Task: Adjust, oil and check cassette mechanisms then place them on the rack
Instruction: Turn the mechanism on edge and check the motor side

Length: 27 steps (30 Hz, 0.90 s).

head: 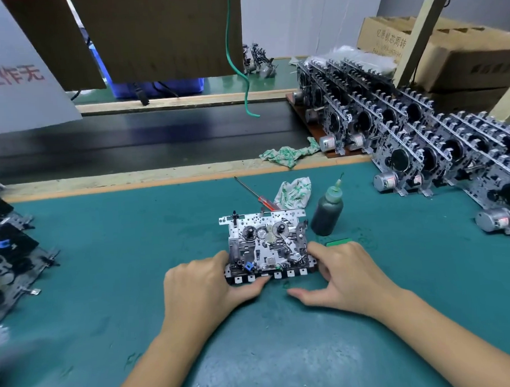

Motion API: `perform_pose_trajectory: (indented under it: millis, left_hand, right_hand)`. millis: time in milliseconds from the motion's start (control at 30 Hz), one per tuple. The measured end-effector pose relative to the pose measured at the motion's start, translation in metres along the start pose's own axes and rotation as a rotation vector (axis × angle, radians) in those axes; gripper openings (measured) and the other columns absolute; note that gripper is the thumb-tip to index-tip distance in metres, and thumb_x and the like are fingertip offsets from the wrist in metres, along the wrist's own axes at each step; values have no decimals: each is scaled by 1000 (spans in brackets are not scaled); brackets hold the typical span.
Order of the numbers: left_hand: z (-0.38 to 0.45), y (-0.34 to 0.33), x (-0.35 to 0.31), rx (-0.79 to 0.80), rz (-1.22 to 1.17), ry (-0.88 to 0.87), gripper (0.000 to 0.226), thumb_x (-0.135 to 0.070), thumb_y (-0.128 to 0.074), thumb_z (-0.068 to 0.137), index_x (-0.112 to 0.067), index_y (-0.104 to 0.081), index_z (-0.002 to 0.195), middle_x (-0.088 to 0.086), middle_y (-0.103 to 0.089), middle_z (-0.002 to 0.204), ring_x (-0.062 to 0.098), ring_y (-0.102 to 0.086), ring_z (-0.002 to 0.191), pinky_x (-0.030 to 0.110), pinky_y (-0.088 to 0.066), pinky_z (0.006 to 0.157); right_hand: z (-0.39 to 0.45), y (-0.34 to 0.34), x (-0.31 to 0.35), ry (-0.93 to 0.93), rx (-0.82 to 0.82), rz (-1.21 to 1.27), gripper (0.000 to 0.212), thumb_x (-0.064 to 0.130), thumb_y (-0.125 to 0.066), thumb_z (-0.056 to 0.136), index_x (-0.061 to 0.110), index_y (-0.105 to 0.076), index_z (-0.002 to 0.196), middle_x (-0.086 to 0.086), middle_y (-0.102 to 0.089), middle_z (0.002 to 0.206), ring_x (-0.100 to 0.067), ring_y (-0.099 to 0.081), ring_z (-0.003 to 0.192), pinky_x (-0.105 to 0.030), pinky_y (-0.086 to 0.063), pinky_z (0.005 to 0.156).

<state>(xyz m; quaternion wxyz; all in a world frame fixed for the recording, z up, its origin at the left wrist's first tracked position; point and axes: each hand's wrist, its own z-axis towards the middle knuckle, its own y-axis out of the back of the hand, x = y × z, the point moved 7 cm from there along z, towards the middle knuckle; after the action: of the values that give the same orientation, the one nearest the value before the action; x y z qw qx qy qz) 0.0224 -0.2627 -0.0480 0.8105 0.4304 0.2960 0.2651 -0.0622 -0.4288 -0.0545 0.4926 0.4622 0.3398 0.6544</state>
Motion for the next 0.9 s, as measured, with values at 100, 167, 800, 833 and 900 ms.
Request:
perform_pose_trajectory:
  millis: [100, 167, 800, 833, 900]
  left_hand:
    - [2, -6, 3, 60, -47, -45, 61, -77, -45, 58, -17, -47, 45, 1, -42, 31, 24, -47, 30, 22, -28, 36]
    - [3, -10, 7, 119, -81, -60, 62, -82, -44, 54, -20, -48, 51, 0, -45, 35, 22, -50, 35, 26, -38, 38]
    - [-8, 2, -6, -3, -40, -222, 56, -63, -52, 68, -13, -44, 44, -1, -37, 32, 20, -41, 27, 18, -31, 32]
    - [-7, 3, -6, -25, -22, -209, 55, -61, -52, 69, -12, -43, 43, -1, -36, 31, 20, -40, 26, 18, -29, 34]
    - [-6, 4, -6, -53, 2, -195, 55, -58, -51, 70, -12, -42, 42, 1, -34, 30, 20, -38, 25, 16, -25, 35]
  right_hand:
    - [0, 1, 1, -2, -45, 2, 46, 64, -52, 72, 22, -34, 63, 2, -44, 38, -22, -46, 37, -26, -41, 42]
    - [-1, -2, -3, -45, -29, -7, 47, 61, -54, 76, 19, -36, 64, -2, -47, 40, -27, -48, 40, -31, -44, 44]
    - [-5, 3, 0, 75, 17, -4, 46, 53, -66, 75, 22, -33, 68, 1, -44, 40, -21, -45, 37, -22, -34, 40]
    - [-4, 4, 1, 78, 18, 0, 45, 56, -60, 75, 22, -32, 67, 2, -43, 40, -20, -44, 37, -23, -35, 40]
    - [-3, 7, 3, 103, 14, 20, 42, 56, -55, 73, 22, -32, 66, 6, -36, 41, -17, -36, 37, -22, -32, 40]
